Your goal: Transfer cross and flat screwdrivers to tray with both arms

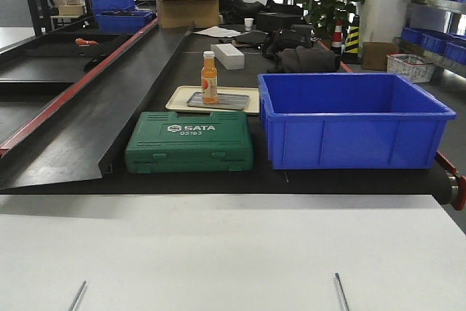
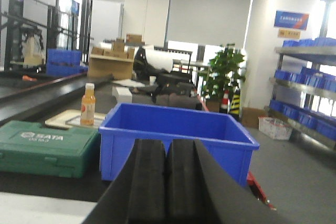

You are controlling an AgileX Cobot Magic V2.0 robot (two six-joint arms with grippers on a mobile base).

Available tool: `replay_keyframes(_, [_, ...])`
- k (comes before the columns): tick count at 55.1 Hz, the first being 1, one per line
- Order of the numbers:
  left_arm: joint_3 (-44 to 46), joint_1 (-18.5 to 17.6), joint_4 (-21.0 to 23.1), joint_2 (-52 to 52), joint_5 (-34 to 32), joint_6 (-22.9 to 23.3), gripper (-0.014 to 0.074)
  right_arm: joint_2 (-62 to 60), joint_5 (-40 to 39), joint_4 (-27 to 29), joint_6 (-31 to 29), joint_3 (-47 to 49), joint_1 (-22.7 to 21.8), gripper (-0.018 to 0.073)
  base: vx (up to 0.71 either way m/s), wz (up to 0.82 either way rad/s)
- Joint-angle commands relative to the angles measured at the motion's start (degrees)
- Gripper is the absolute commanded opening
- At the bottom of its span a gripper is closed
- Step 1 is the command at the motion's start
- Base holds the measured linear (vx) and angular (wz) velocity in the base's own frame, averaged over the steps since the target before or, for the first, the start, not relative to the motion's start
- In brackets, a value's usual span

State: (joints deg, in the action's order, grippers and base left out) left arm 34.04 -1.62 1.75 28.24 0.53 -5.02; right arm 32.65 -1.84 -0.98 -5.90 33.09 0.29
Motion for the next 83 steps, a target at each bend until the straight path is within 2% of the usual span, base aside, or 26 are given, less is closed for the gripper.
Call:
replay_keyframes(1, [4.07,-0.09,0.11,7.86,-6.26,0.22,0.0003,7.76,-4.56,0.08,-0.14,4.27,-0.4,-0.0008,0.0,0.0])
replay_keyframes(14, [5.16,-0.09,0.11,16.06,-12.96,0.33,0.0004,18.6,-6.97,0.28,2.37,5.02,-0.4,-0.0003,0.0,0.0])
replay_keyframes(23, [5.16,-0.09,0.11,18.42,-12.88,0.33,0.0046,18.67,-7.77,0.28,2.37,5.02,-0.4,0.0055,0.0,0.0])
replay_keyframes(31, [5.16,-0.09,0.11,18.4,-12.87,0.27,0.0184,18.58,-7.72,0.28,2.37,5.02,-0.4,0.0217,0.0,0.0])
replay_keyframes(38, [5.16,-0.09,0.11,18.4,-12.23,0.27,0.0359,18.58,-8.26,0.28,2.85,5.02,-0.4,0.0463,0.0,0.0])
replay_keyframes(44, [5.16,-0.09,0.11,18.4,-11.66,0.32,0.0496,18.63,-11.17,0.98,3.46,4.83,-0.4,0.0636,0.0,0.0])
replay_keyframes(48, [5.16,-0.09,0.11,18.4,-10.84,0.43,0.0555,18.77,-9.17,1.71,6.58,5.48,-0.4,0.0689,0.0,0.0])
replay_keyframes(51, [5.16,-0.09,0.11,18.4,-10.34,0.44,0.0574,19.64,-2.12,1.46,7.79,7.8,-0.4,0.0692,0.0,0.0])
replay_keyframes(59, [5.16,-0.09,0.11,18.4,-9.36,0.48,0.058,29.28,24.45,2.02,5.9,19.84,-0.35,0.0651,0.0,0.0])
replay_keyframes(64, [5.16,-0.09,0.11,18.4,-9.36,0.48,0.058,36.22,34.61,4.0,4.71,25.33,-0.21,0.0607,0.0,0.0])
replay_keyframes(69, [5.16,-0.09,0.11,18.4,-9.08,0.48,0.058,43.44,39.67,4.52,2.75,27.57,2.15,0.0564,0.0,0.0])
replay_keyframes(73, [5.16,-0.09,0.11,18.4,-8.58,0.48,0.058,48.77,40.57,4.52,2.89,27.57,5.17,0.0547,0.0,0.0])
replay_keyframes(76, [5.16,-0.09,0.11,18.4,-7.89,0.43,0.058,53.4,40.29,4.52,5.1,27.57,7.11,0.0544,0.0,0.0])
replay_keyframes(83, [5.16,-0.09,0.11,18.4,-5.66,0.43,0.058,60.62,38.47,4.8,8.81,27.57,7.02,0.0544,0.0,0.0])
